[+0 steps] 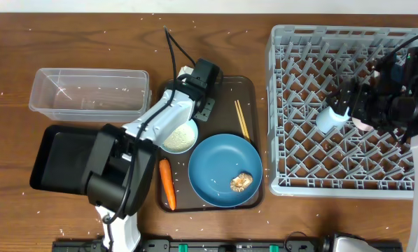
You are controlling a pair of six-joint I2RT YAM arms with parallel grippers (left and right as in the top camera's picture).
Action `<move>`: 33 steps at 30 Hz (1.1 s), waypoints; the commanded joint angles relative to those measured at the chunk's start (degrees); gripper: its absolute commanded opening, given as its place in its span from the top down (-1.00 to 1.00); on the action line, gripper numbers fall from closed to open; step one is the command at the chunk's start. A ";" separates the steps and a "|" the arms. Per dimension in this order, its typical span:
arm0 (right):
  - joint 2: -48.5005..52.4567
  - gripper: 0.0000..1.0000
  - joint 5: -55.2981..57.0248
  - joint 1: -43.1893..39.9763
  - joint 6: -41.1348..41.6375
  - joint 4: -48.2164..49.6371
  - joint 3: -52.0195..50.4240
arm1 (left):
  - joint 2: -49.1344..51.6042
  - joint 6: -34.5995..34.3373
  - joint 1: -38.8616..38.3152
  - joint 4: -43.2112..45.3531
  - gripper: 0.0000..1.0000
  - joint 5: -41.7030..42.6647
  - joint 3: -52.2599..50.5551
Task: Sort waste into correct bins and load items into the dishwasher rack
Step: 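Grasp the foil wrapper and drop it into the clear plastic bin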
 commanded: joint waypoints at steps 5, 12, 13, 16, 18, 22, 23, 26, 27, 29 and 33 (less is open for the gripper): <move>-0.13 -0.67 -0.63 0.66 -0.83 -0.20 0.63 | 0.04 0.57 0.11 1.31 0.88 -0.50 0.48; -0.13 -0.68 -0.63 0.66 -0.83 -0.24 0.63 | -7.19 0.59 0.13 -3.06 0.88 -0.55 3.78; -0.13 -0.68 -0.63 0.66 -0.83 -0.24 0.63 | -9.14 0.59 0.24 -3.04 0.88 -0.55 3.80; -0.13 -0.68 -0.63 0.66 -0.83 -0.11 0.63 | -14.80 0.66 0.33 -3.82 0.88 -0.55 3.80; -0.13 -0.68 -0.63 0.66 -0.83 0.07 0.63 | -18.08 2.36 0.33 -4.79 0.88 -0.57 3.80; -0.13 -0.68 -0.63 0.66 -0.83 0.35 0.63 | -22.18 6.58 1.31 -6.47 0.88 -5.66 3.80; -0.13 -0.68 -0.63 0.66 -0.83 0.35 0.63 | -22.34 6.58 2.01 -6.49 0.88 -6.93 3.80; -0.13 -0.68 -0.63 0.66 -0.83 0.33 0.63 | -22.01 3.23 5.53 -6.78 0.88 -10.38 3.74; -0.13 -0.68 -0.63 0.66 -0.83 0.26 0.63 | -21.70 0.39 7.08 -6.78 0.88 -10.64 3.74; -0.13 -0.68 -0.63 0.66 -0.83 0.07 0.63 | -20.87 -5.64 11.19 -6.75 0.88 -10.54 3.74; -0.13 -0.67 -0.63 0.66 -0.83 -0.11 0.63 | -19.19 -18.58 19.04 -7.41 0.88 -8.81 3.74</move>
